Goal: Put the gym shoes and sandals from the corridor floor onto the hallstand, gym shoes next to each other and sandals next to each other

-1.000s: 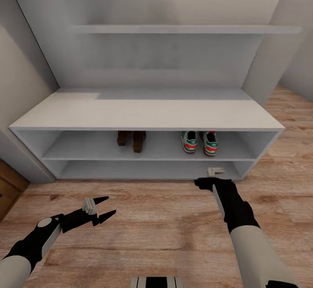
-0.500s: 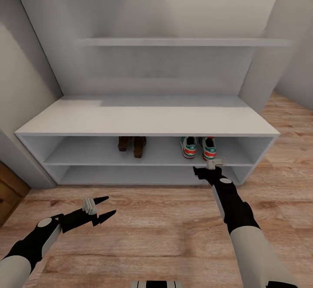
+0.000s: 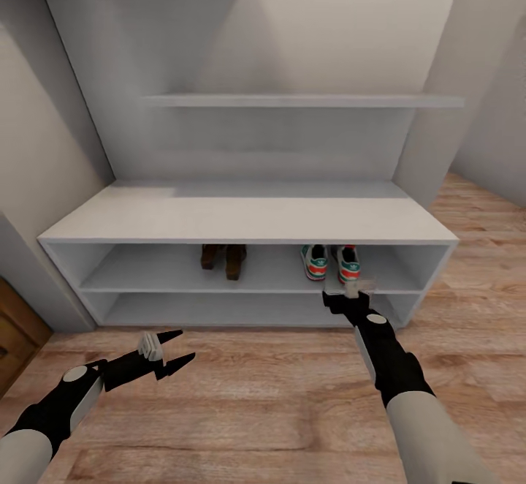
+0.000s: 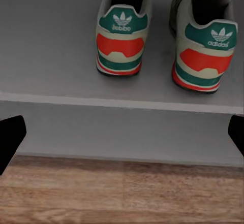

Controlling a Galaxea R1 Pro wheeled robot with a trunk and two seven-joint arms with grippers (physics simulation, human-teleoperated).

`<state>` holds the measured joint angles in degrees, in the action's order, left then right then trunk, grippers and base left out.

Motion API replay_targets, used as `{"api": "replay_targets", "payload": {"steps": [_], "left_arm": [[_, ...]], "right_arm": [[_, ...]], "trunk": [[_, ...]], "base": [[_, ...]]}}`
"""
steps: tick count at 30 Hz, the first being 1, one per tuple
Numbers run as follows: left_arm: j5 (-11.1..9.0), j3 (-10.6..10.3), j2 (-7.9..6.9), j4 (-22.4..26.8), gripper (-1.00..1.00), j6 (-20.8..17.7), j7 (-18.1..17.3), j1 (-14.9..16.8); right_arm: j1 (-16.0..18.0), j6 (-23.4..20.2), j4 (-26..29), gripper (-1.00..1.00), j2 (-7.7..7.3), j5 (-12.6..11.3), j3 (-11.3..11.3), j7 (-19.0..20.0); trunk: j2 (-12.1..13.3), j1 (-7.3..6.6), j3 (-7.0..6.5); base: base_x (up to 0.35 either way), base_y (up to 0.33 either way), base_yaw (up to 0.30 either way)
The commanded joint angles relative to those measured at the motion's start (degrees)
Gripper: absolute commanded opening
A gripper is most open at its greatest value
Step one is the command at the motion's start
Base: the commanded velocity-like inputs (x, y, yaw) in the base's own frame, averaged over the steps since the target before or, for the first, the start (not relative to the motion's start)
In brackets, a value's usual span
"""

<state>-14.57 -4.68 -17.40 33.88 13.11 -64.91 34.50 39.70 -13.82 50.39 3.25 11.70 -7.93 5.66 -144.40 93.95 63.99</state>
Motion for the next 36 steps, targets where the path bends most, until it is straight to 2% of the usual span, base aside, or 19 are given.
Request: {"api": "replay_targets", "payload": {"steps": [1, 5, 7, 11, 18, 19, 21, 23, 24, 27, 32, 34, 36], "left_arm": [[-0.46, -0.42, -0.09, -0.05, 1.0, 0.33, 0.05, 0.04], [-0.46, -0.42, -0.09, -0.11, 1.0, 0.33, 0.05, 0.04], [-0.46, -0.42, -0.09, -0.13, 1.0, 0.33, 0.05, 0.04], [-0.46, -0.42, -0.09, -0.13, 1.0, 0.33, 0.08, 0.04], [-0.46, -0.42, -0.09, -0.13, 1.0, 0.33, 0.09, 0.04], [-0.46, -0.42, -0.09, -0.15, 1.0, 0.33, 0.14, 0.04], [-0.46, -0.4, -0.09, -0.21, 1.0, 0.33, 0.18, 0.04], [-0.44, -0.39, -0.09, -0.32, 1.0, 0.3, 0.25, 0.04], [-0.45, -0.36, -0.09, -0.4, 1.0, 0.28, 0.3, 0.04], [-0.45, -0.34, -0.09, -0.5, 1.0, 0.24, 0.72, 0.04], [-0.53, -0.41, -0.04, -2.05, 1.0, 0.17, 6.48, 0.04], [-0.47, -0.41, 0.67, -6.17, 1.0, 0.24, 10.11, 0.04], [-0.32, -0.42, 1.13, -8.39, 1.0, 0.28, 11.49, 0.04]], "right_arm": [[-0.1, 0.06, -1.31, 1.0, 0.09, 0.6, -0.33, 0.56], [-0.27, 1.72, -6.68, 1.0, 0.09, 0.64, -0.33, 0.52], [-0.31, 5.39, -12.04, 1.0, 0.09, 0.63, -0.34, 0.43], [-0.34, 8.54, -18.07, 1.0, 0.09, 0.61, -0.34, 0.41], [-0.34, 9.93, -26.04, 1.0, 0.09, 0.6, -0.4, 0.4], [-0.34, 10.06, -29.24, 1.0, 0.04, 0.6, -0.41, 0.4], [-0.35, 10.55, -31.84, 1.0, 0.02, 0.6, -0.42, 0.4], [-0.34, 12.06, -34.99, 1.0, 0.01, 0.6, -0.43, 0.4], [-0.36, 14.02, -38.54, 1.0, 0.01, 0.62, -0.43, 0.4], [-0.35, 16.62, -42.35, 1.0, 0.0, 0.64, -0.43, 0.39], [-0.35, 21.0, -45.16, 1.0, -0.14, 0.61, -0.42, 0.3], [-0.39, 23.08, -46.7, 1.0, -0.22, 0.6, -0.42, 0.04], [-0.4, 23.66, -47.51, 1.0, -0.29, 0.6, -0.45, -0.04]], "trunk": [[0.0, -0.03, -0.27], [0.05, -0.14, -1.54], [0.08, -0.19, -2.17], [0.13, -0.29, -3.43], [0.23, -0.47, -5.65], [0.24, -0.5, -5.96], [0.27, -0.55, -6.6], [0.29, -0.6, -7.23], [0.31, -0.63, -7.55], [0.35, -0.71, -8.5], [0.41, -0.83, -10.08], [0.44, -0.89, -10.71], [0.47, -0.94, -11.34]], "base": [[0.0, 0.0, 0.0], [0.0, 0.0, 0.0], [0.0, 0.0, 0.0], [0.0, 0.0, 0.0], [0.0, 0.0, 0.0], [0.0, 0.0, 0.0], [0.0, 0.0, 0.0], [0.0, 0.0, 0.0], [0.0, 0.0, 0.0], [0.0, 0.0, 0.0], [0.0, 0.0, 0.0], [0.0, 0.0, 0.0], [0.0, 0.0, 0.0]]}}
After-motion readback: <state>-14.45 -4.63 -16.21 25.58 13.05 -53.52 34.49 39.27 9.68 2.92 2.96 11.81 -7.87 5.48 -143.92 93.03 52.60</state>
